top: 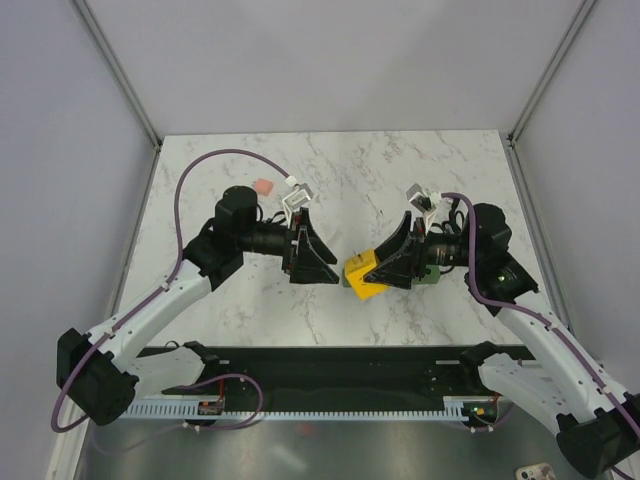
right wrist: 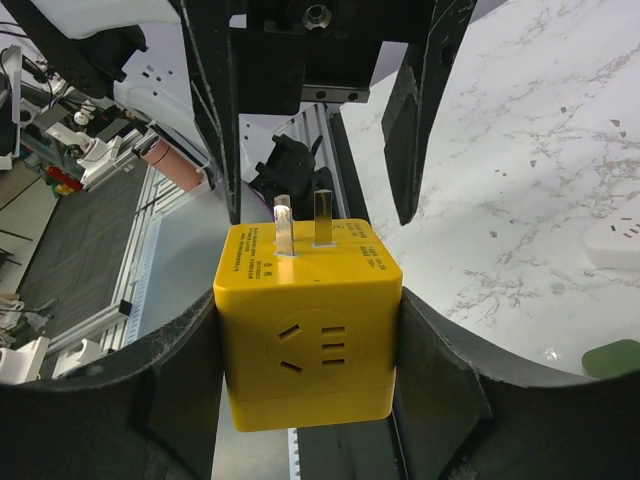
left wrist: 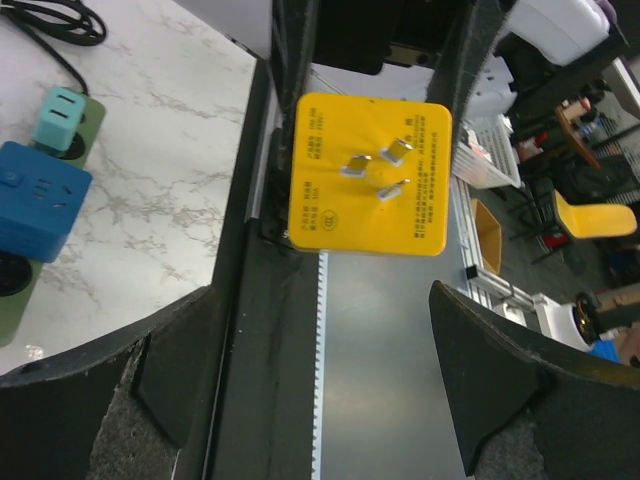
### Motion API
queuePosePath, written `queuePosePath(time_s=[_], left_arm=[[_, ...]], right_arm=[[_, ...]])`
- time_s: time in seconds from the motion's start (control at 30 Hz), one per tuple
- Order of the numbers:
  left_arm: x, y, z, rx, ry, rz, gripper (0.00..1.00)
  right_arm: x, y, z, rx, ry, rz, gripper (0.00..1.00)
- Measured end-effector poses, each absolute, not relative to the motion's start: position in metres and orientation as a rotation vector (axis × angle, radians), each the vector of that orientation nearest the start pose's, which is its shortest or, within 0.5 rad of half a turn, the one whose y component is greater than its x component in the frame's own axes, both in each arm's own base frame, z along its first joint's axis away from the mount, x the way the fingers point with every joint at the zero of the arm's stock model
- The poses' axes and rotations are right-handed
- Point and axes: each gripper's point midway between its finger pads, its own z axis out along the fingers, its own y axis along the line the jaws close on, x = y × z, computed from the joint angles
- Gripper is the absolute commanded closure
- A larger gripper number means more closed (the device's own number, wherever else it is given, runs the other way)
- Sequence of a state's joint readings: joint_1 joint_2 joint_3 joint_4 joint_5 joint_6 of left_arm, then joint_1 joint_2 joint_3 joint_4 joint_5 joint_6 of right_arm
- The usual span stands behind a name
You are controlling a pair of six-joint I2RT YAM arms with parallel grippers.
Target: Insert the plug
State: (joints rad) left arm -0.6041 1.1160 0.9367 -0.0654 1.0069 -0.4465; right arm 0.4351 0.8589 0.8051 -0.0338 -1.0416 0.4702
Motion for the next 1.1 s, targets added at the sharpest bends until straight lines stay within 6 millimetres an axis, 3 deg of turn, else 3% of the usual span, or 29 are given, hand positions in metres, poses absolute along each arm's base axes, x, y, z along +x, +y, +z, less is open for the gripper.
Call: queuePosePath(time_s=[0.17,0.33,0.47,0.77,0.93,1.1], left_arm=[[0.140,-0.304,0.302,1.010,1.730,-1.667,0.06],[0.139,-0.306,0.310,1.000,1.711,-1.680,0.08],[0.146,-0.308,0.311,0.944,1.736,-1.662,0.09],[0.155,-0.311,0.320,0.890,1.713,-1.651,0.09],[0.172,-0.313,0.321,0.733,1.784,-1.604,0.09],[0.187,-0.312,0.336,0.599,1.832,-1.553,0.04]], right_arm=[[0.147,0.248,0.315,-0.845,1.632,1.516,1.00],[0.151,0.247,0.314,-0.828,1.638,1.468,1.00],[0.163,0.242,0.314,-0.766,1.655,1.350,1.00],[0.167,0.232,0.334,-0.696,1.576,1.239,1.00],[0.173,0.221,0.345,-0.674,1.500,1.107,1.00],[0.181,0.210,0.338,-0.708,1.479,0.938,1.00]])
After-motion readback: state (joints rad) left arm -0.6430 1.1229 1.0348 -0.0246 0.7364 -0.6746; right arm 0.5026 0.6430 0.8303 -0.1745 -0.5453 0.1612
